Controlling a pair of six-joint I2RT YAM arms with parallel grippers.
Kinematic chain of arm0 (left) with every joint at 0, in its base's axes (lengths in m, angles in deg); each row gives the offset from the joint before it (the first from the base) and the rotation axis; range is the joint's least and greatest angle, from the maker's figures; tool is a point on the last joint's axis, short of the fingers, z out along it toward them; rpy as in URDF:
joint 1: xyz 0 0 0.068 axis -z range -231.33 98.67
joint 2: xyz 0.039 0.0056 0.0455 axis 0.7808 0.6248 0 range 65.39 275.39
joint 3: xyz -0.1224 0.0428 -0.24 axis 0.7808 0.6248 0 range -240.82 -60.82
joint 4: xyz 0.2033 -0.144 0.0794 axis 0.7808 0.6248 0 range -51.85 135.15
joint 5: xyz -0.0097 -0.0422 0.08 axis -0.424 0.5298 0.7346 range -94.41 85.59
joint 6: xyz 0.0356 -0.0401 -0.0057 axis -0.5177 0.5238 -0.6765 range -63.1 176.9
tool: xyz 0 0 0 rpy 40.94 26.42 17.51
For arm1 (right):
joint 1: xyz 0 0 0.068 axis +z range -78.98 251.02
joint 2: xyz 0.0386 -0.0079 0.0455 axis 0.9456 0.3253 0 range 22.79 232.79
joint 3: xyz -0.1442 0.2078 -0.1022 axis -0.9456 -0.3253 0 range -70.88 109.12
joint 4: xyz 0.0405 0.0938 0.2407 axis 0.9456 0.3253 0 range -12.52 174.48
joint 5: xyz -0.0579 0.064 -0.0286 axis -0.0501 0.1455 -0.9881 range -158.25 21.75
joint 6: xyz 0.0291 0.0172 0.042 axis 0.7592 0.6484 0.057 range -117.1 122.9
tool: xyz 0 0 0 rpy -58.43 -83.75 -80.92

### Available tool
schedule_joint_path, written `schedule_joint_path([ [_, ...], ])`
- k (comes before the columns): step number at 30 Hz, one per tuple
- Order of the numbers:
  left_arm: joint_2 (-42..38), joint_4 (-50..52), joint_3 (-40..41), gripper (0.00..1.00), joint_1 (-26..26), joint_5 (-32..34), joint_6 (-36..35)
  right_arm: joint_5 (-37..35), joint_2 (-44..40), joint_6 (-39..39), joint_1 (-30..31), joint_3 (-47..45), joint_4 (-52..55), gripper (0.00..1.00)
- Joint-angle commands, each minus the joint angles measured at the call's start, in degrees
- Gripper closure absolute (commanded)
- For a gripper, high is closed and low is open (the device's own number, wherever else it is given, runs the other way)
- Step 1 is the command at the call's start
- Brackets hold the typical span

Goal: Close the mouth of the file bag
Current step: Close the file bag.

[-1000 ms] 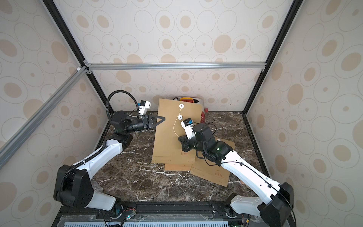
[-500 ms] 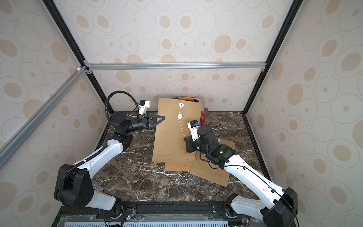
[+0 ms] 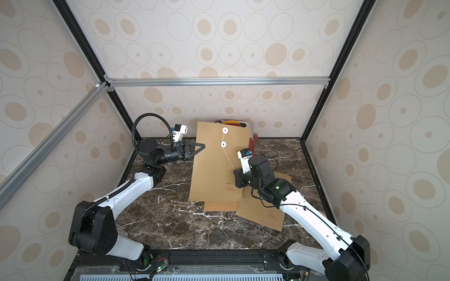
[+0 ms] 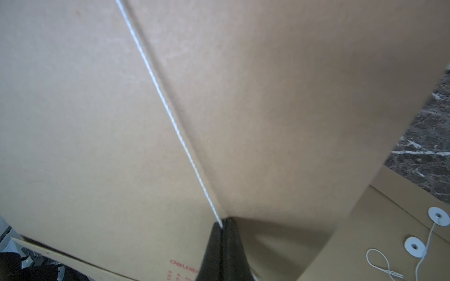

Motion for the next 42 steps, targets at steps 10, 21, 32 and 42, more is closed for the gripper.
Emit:
schedule_joint_path([
  [10,-1.3,0.5,-1.2,1.0,0.8,-1.4,-2.5,3.5,6.4,-9.6,-9.4,19.3,14.2,1.0],
  [21,-1.5,0.6,-1.2,1.0,0.9,-1.5,-2.6,2.3,16.1,-12.8,-11.5,30.6,20.4,1.0],
  [32,-1.5,1.7,-1.3,1.0,1.1,-1.5,-3.3,-1.6,21.3,-13.7,-12.4,38.5,24.6,1.0],
  [42,-1.5,2.1,-1.3,1.0,1.2,-1.4,-3.6,-1.9,22.3,-13.0,-13.7,39.6,25.8,1.0],
])
